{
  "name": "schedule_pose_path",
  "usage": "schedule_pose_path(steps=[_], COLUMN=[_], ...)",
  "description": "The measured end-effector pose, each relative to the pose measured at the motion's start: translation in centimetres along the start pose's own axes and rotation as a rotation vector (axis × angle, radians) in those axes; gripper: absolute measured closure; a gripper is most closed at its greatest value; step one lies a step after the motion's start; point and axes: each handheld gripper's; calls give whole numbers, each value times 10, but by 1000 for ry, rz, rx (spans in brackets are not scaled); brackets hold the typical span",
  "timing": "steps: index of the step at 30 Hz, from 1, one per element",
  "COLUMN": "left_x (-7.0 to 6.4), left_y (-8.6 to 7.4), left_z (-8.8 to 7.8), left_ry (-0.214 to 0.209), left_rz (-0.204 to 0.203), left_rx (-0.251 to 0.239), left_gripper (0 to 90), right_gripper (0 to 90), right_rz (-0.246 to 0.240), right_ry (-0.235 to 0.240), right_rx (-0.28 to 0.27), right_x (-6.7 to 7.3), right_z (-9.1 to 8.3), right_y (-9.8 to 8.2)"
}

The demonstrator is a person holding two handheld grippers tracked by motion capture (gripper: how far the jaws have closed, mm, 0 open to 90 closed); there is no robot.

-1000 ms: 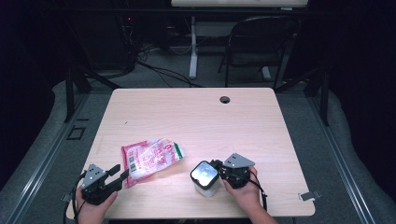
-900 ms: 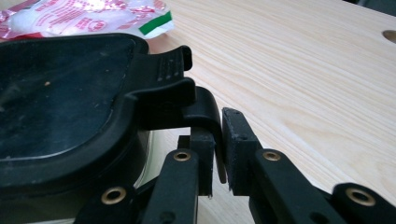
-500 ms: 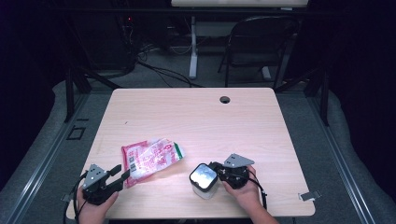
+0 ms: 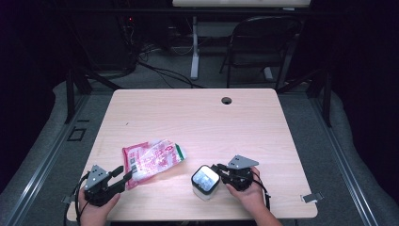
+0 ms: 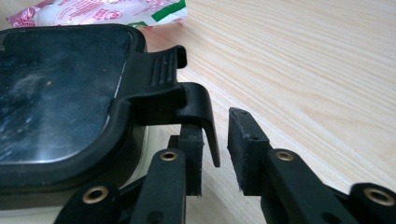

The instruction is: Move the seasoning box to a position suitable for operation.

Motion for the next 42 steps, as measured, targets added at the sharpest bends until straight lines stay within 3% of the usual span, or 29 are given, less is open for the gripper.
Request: schedule_pose_path(steps=[7, 9, 15, 22, 25, 30, 35, 37, 42], left_x=[-3, -6, -12, -25, -29, -37, -50, -57, -65], left_y=[4, 6, 13, 22, 27, 37, 42, 46, 51], left_z=[3, 6, 10, 15, 16, 19, 28, 33, 39], left_ry=[-31, -45, -88, -133, -150, -183, -232, -244, -268], left_rz=[0, 12, 17, 42, 46, 59, 91, 123, 107], left_rx=[-3, -3, 27, 23, 25, 41, 68, 81, 88], left_gripper=[580, 584, 615, 642, 649, 692, 718, 743, 762], right_gripper=[662, 640, 637, 638, 667, 723, 753, 759, 794], right_rz=[8, 39, 64, 105, 99, 104, 104, 116, 131], right_ry=[-26, -6, -15, -29, -49, -35, -43, -40, -23], right_rx=[4, 8, 9, -15, -18, 5, 21, 44, 26], right_x=[0, 0, -2, 1, 4, 10, 9, 7, 4], right_z=[-13, -17, -27, -45, -51, -61, -56, -51, -49], right_y=[-3, -4, -7, -8, -3, 21, 33, 43, 53])
Point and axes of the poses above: each handheld gripper's, and its own axes: z roughly forward along the jaws, y roughly out of its top, x roughly to its left, and after that the axes turned 4 degrees about x, right-handed
